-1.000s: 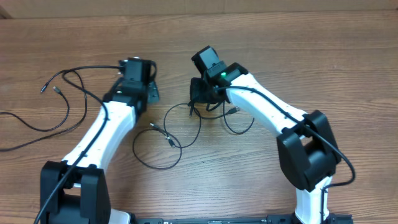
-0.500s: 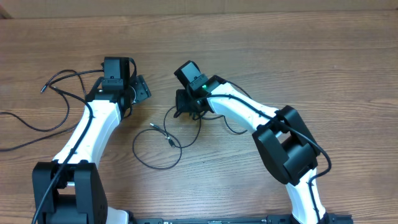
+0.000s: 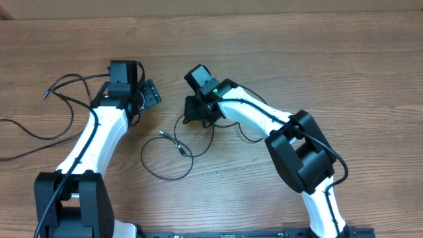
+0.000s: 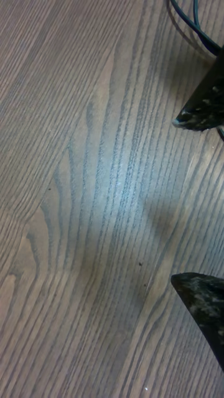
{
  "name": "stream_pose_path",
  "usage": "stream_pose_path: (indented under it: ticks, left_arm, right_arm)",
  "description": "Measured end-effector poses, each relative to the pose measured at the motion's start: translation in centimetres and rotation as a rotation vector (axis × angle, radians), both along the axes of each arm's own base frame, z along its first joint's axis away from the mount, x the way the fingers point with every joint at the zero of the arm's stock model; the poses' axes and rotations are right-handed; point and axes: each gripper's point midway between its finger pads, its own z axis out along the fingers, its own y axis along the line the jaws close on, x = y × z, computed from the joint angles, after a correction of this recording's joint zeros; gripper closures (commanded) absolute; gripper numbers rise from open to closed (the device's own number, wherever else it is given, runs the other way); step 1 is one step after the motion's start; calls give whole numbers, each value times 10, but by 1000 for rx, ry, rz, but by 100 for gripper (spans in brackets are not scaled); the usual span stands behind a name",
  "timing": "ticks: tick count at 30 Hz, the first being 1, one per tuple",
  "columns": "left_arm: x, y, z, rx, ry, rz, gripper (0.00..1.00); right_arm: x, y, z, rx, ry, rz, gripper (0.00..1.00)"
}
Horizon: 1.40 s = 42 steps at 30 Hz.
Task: Untangle cables
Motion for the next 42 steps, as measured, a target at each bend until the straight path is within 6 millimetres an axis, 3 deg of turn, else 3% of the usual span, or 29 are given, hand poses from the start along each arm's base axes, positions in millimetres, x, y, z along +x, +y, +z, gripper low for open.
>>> stream_pose_path:
  ticks: [7,17,27,31,35,42]
  left_arm:
    - [0,0,0,0,-2,0,26]
    - [0,0,0,0,-2,0,25]
    - [0,-1,0,-3,-1,-1,25]
    - [0,-1,0,-3,-1,-2,25]
    - [0,-1,0,-3,-1,-2,24]
    - [0,-1,0,-3,-1,-1,22]
  right_arm:
    - [8,-16,14,-43,-31,-37,58]
    - [3,-31,3,-111,-22,-56,58]
    - [-10,-42,-15,-141,30,-94,65]
    - [-10,-43,-16,-141,35,-113,57]
    - [-9,-43,-16,-139,29,-107,84]
    - [-9,-51,-6,-128,46,-117,77]
